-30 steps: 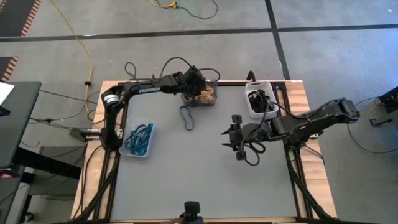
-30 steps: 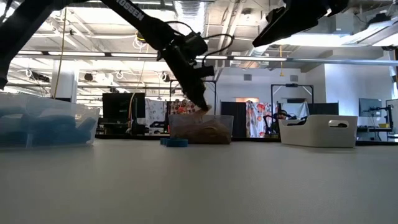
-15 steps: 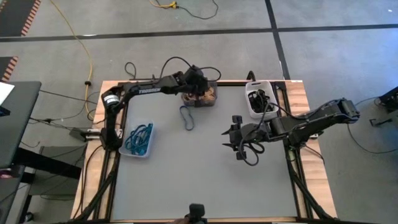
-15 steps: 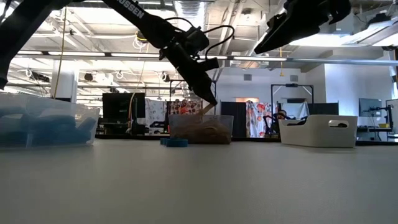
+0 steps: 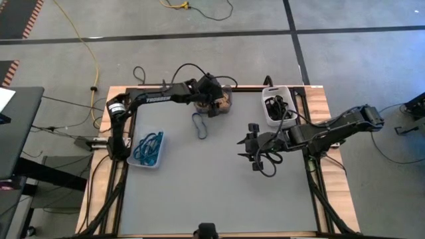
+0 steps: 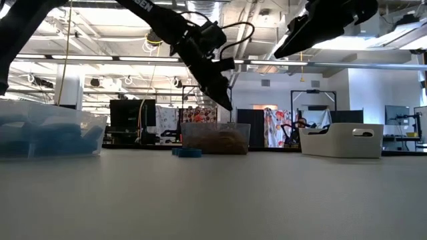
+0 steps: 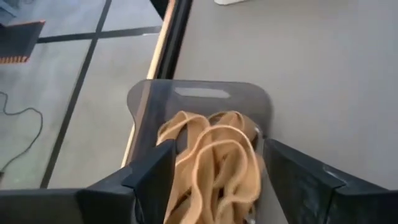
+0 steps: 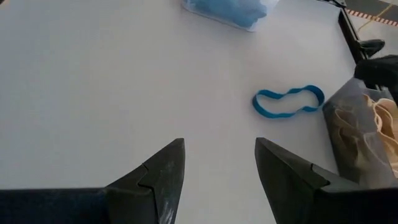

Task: Sort rubber bands into baskets
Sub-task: Put the blue rubber band into the transparent bin

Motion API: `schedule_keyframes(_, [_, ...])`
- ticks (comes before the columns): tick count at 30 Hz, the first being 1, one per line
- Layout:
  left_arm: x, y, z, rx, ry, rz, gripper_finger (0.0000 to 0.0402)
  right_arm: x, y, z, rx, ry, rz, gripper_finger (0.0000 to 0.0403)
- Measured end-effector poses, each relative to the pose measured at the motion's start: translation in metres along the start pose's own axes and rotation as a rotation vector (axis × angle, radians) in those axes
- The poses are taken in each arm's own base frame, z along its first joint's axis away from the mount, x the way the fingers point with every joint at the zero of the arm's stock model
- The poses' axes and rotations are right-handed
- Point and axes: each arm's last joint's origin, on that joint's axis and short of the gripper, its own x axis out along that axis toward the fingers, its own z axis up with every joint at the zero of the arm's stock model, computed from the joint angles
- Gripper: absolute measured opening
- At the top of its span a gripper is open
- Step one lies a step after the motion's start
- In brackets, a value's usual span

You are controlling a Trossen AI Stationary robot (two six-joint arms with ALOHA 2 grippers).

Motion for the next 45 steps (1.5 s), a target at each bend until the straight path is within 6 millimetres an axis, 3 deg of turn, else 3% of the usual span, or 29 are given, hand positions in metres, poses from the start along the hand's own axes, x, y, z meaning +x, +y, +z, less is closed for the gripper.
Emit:
schedule_keyframes(7, [-0.028, -0.017, 0.006, 0.025, 0.036, -0.098, 0.0237, -0.002, 0.008, -0.001, -0.028, 0.007, 0.026, 0.0223])
schedule_keyframes(19, [-0.057, -0.102, -0.009, 0.108, 0.361, -0.378, 0.0238, -0.004, 0.015, -0.002, -0.041, 0.015, 0.048, 0.0223])
schedule_keyframes(26, [-0.062, -0.155, -0.016, 0.113, 0.391, -0.382, 0.0238, -0.005, 0.018, -0.002, -0.033, 0.013, 0.059, 0.0223])
schedule_keyframes(30, [-0.058, -0.177, -0.024, 0.123, 0.358, -0.237, 0.0238, -0.006, 0.021, -0.001, -0.04, 0.008, 0.069, 0.0223])
schedule_keyframes(37, [-0.039, -0.189, -0.041, 0.053, 0.23, -0.165, 0.0238, -0.007, 0.025, 0.0, -0.044, -0.004, 0.08, 0.0223])
schedule_keyframes(45, [-0.019, -0.164, -0.055, -0.103, 0.186, -0.09, 0.0238, -0.008, 0.026, 0.0, -0.041, -0.009, 0.084, 0.0223])
